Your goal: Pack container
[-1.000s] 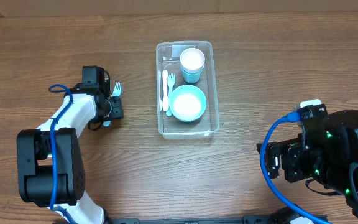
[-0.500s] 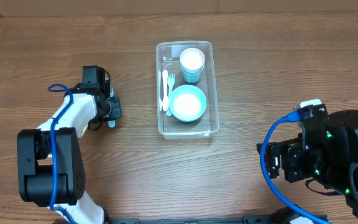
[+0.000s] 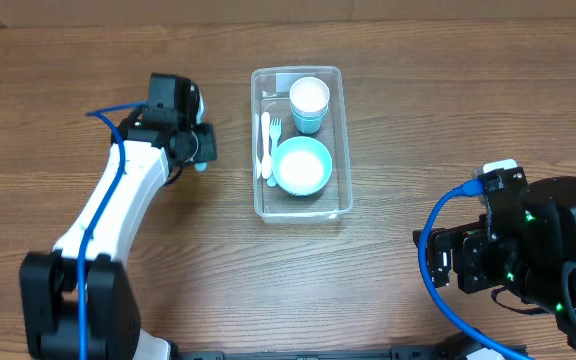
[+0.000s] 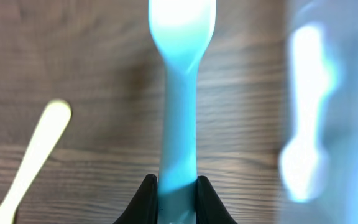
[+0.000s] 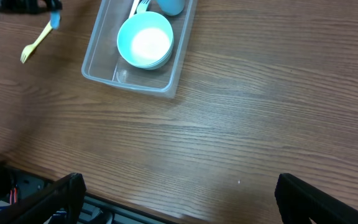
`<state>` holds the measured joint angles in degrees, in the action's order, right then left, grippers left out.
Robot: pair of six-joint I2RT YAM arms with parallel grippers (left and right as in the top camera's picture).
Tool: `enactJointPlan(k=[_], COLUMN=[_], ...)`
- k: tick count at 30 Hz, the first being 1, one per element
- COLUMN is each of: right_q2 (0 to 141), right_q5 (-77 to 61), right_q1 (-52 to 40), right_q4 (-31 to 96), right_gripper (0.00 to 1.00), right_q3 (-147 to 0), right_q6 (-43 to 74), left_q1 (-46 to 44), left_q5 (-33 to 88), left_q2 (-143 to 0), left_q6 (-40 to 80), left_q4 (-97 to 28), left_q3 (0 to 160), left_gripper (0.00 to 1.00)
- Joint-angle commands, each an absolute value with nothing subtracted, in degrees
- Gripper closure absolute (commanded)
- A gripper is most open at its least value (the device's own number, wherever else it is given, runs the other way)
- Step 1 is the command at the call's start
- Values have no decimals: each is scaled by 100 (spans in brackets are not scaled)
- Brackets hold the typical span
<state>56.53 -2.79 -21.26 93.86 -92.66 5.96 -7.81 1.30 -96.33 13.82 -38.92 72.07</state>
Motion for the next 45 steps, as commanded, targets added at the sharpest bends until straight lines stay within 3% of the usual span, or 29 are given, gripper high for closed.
enactJointPlan(k=[1, 8, 20, 21, 22, 24, 25, 28, 32, 37, 40, 42, 45], right_q2=[5616, 5616, 5616, 5616, 5616, 5616, 5616, 5616, 5616, 5616, 5616, 5616, 5616], right_q5=[-307, -307, -307, -307, -307, -307, -307, -307, -307, -307, -307, -307, -307], right_q1=[-2123, -2123, -2123, -2126, -2123, -2123, -2126, -2123, -2123, -2123, -2123, -2123, -2123], right_q4=[9356, 9356, 9356, 9356, 9356, 9356, 9356, 9356, 9356, 9356, 9356, 9356, 9356], right_gripper=[0, 0, 0, 0, 0, 0, 0, 0, 0, 0, 0, 0, 0], right_q3=[-9323, -9323, -9323, -9323, -9323, -9323, -9323, -9323, -9323, -9323, -9323, -9323, -9323], right_q6=[574, 574, 574, 574, 574, 574, 574, 574, 574, 574, 574, 574, 574], left_q1=[-1415, -2950, -2991, -2993, -2993, -2991, -2991, -2991, -2849, -1190, -513, -86, 178], left_q5=[301, 12, -1133, -1100, -1090, -1090, -1090, -1496, -2600, -2705, -2191, -1315, -1079], left_q2=[-9061, -9279, -9998, -9998, -9998, -9996, -9994, -9804, -9203, -8921, -8921, -8923, -8936], left_q6=[1702, 2875, 3621, 3621, 3625, 3623, 3621, 3579, 3603, 3977, 3378, 2383, 1339], left_q4=[-3935, -3575, -4287, -4289, -4289, -4285, -4348, -5227, -6165, -7454, -6849, -5833, -4928], left_q3=[7699, 7933, 7924, 7924, 7924, 7988, 8103, 9074, 9402, 9292, 8663, 7822, 7207], left_gripper=[96, 96, 96, 94, 83, 22, 12, 11, 2, 0, 0, 2, 3])
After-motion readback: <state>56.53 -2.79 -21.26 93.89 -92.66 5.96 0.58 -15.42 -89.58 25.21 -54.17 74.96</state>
